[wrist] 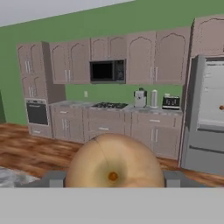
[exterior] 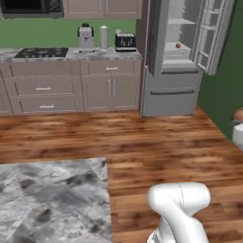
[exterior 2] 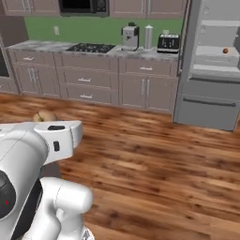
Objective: Retrieve the peach and mango from the fridge and place them into the bowl on the dining table.
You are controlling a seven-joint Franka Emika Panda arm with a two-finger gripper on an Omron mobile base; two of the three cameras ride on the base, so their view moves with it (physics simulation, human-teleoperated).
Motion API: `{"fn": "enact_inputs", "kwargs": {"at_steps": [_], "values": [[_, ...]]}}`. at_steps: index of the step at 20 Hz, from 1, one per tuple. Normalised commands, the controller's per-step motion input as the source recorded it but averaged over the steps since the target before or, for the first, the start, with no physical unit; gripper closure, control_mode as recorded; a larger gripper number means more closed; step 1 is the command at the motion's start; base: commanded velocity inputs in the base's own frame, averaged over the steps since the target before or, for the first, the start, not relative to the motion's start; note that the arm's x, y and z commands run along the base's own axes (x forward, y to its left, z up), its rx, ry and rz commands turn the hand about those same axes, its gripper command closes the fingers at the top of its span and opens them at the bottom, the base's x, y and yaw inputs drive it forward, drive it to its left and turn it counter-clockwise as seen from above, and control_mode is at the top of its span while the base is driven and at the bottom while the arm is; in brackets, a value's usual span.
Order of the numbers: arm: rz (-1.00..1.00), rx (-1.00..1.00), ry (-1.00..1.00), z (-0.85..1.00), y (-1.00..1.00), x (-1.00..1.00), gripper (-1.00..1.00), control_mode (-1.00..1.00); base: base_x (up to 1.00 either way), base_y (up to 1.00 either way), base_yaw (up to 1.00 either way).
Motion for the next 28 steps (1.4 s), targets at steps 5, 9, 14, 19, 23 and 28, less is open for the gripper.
{"fn": "enact_inputs", "kwargs": {"at_steps": [5, 9, 14, 19, 23, 28], "values": [[0.00, 0.00, 0.00, 0.00, 0.00, 0.00, 1.00, 1.00, -1.00, -0.08, -0.19], [0.00, 0.00, 0.00, 0.00, 0.00, 0.00, 1.00, 1.00, -1.00, 0.00, -0.20], [0.00, 0.00, 0.00, 0.00, 0.00, 0.00, 1.00, 1.00, -1.00, 0.11, -0.16], [0.00, 0.00, 0.00, 0.00, 0.00, 0.00, 1.00, 1.00, -1.00, 0.21, -0.12], [0.00, 0.00, 0.00, 0.00, 0.00, 0.00, 1.00, 1.00, -0.98, 0.37, -0.06], [0.00, 0.00, 0.00, 0.00, 0.00, 0.00, 1.00, 1.00, -0.99, 0.44, 0.00]]}}
